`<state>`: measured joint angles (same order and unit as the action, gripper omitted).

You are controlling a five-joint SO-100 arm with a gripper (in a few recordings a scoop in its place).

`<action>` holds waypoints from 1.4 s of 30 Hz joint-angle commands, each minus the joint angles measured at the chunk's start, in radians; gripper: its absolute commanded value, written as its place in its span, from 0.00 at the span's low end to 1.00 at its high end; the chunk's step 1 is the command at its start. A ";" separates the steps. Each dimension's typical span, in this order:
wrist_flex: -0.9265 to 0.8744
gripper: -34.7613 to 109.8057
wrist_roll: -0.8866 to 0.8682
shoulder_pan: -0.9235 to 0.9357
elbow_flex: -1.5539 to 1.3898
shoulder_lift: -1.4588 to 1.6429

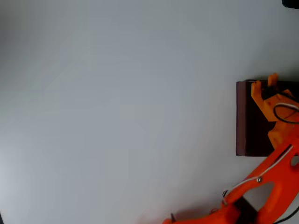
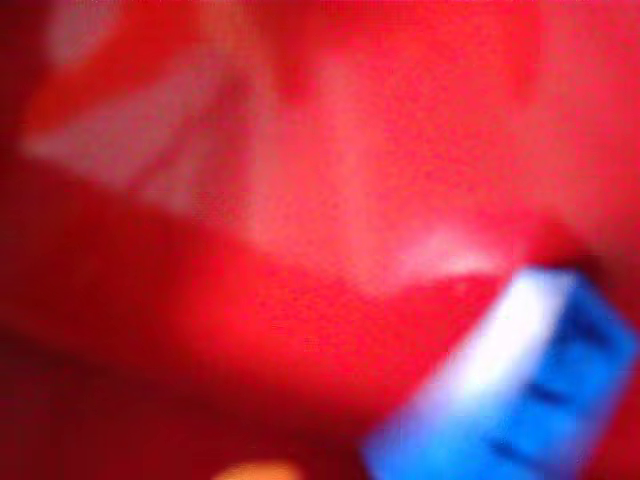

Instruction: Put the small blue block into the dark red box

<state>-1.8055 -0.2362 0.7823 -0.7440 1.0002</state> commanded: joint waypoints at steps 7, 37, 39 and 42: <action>0.060 0.35 -0.003 -0.091 -0.741 0.974; 0.393 0.24 0.272 -1.339 -2.089 2.358; 0.431 0.24 0.285 -1.368 -2.161 2.364; 0.448 0.24 0.272 -1.384 -2.230 2.367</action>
<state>-1.3760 0.0245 -0.5660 -2.9299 3.3441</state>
